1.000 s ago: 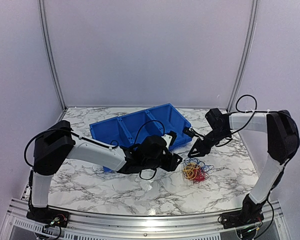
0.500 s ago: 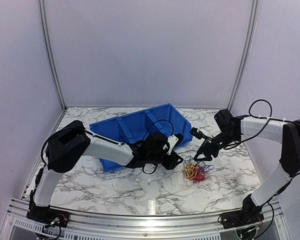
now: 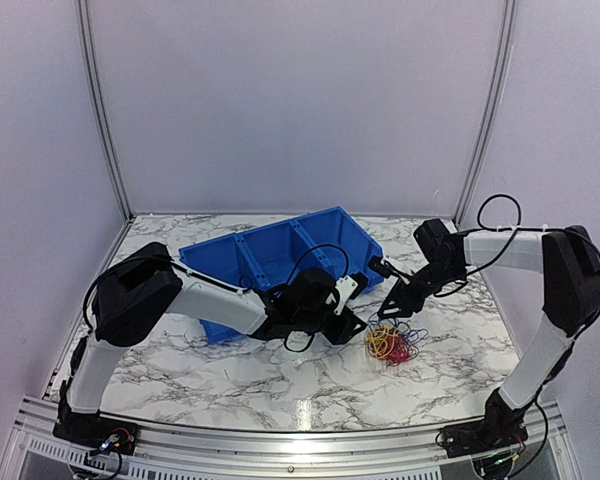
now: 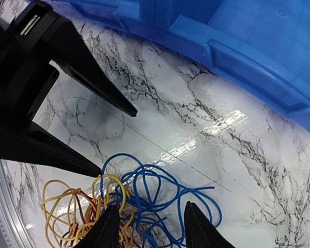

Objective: Untangle the cables

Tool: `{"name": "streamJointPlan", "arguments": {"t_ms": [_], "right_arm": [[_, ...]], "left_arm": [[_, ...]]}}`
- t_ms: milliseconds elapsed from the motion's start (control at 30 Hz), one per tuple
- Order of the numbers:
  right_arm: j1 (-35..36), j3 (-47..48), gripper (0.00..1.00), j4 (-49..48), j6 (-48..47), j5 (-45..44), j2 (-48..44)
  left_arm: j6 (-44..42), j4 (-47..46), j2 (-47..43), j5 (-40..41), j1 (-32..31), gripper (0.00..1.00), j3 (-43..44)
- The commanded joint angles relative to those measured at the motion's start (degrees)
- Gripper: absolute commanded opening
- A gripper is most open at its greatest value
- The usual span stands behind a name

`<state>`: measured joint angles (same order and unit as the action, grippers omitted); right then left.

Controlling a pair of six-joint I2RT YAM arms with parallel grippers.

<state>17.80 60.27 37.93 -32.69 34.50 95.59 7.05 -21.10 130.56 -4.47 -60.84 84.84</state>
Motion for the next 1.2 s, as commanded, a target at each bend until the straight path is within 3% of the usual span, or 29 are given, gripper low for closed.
{"name": "streamJointPlan", "arguments": {"t_ms": [0, 233, 400, 967, 1100, 1167], "right_arm": [[0.5, 3.2, 0.41, -2.5, 1.9, -0.1, 2.1], [0.5, 2.9, 0.21, -2.4, 1.2, -0.3, 3.1], [1.0, 3.8, 0.0, 0.5, -1.0, 2.5, 1.8], [4.0, 11.5, 0.0, 10.9, -1.5, 7.8, -7.5], [4.1, 11.5, 0.0, 11.7, -1.6, 9.8, -8.2], [4.1, 11.4, 0.0, 12.2, -2.1, 10.7, -8.5]], "left_arm": [[0.1, -0.3, -3.5, -0.1, -0.2, 0.51, -1.2], [0.7, -0.6, -3.8, 0.2, -0.2, 0.5, -1.2], [1.5, -0.8, -4.9, 0.4, -0.2, 0.52, -1.2], [-1.0, -6.4, -7.7, 0.3, -0.8, 0.53, 0.1], [-1.4, -8.3, -6.8, 3.0, -0.8, 0.47, 0.7], [-1.6, -9.8, -6.5, 4.1, -0.8, 0.36, 0.7]]}}
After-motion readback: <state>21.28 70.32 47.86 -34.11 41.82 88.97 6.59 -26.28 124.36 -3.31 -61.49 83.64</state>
